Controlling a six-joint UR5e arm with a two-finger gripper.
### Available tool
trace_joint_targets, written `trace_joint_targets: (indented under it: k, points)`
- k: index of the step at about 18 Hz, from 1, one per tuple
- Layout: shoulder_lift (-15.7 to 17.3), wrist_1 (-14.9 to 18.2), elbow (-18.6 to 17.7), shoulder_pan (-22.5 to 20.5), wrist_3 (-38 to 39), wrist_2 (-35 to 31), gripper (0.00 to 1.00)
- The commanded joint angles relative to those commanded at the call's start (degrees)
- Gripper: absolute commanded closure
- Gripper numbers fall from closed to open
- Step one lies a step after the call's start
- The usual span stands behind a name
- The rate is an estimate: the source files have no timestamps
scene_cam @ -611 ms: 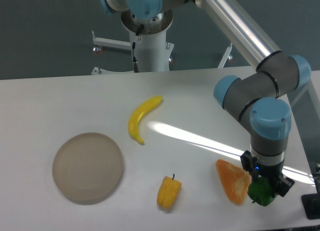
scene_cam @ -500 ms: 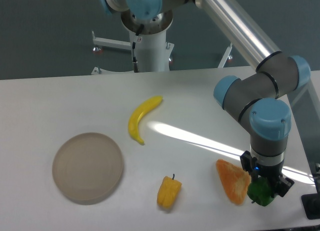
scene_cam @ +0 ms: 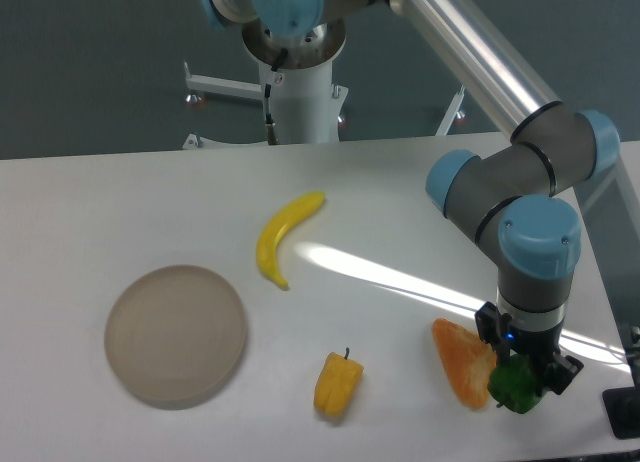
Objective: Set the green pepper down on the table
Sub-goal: 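Close the gripper on the green pepper beside the orange piece, then lift the green pepper and carry it toward the banana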
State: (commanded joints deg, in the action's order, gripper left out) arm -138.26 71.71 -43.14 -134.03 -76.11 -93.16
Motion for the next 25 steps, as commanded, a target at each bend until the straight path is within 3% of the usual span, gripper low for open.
trace_joint_targets:
  k: [4, 9, 13, 19, 21, 25]
  points:
    - [6.85, 0.62, -9.92, 0.26, 1.22, 0.7, 0.77]
    - [16.69, 0.97, -25.29, 0.61, 4.38, 4.12, 0.77]
    - [21.88, -0.16, -35.31, 2.63, 10.09, 6.33, 0.77]
    - [24.27, -9.82, -45.7, 6.14, 13.89, 6.24, 0.77]
    - [24.36, -13.78, -47.29, 6.59, 14.15, 6.33, 0.77]
    - [23.65, -17.13, -49.58, 7.12, 13.19, 8.95, 0.78]
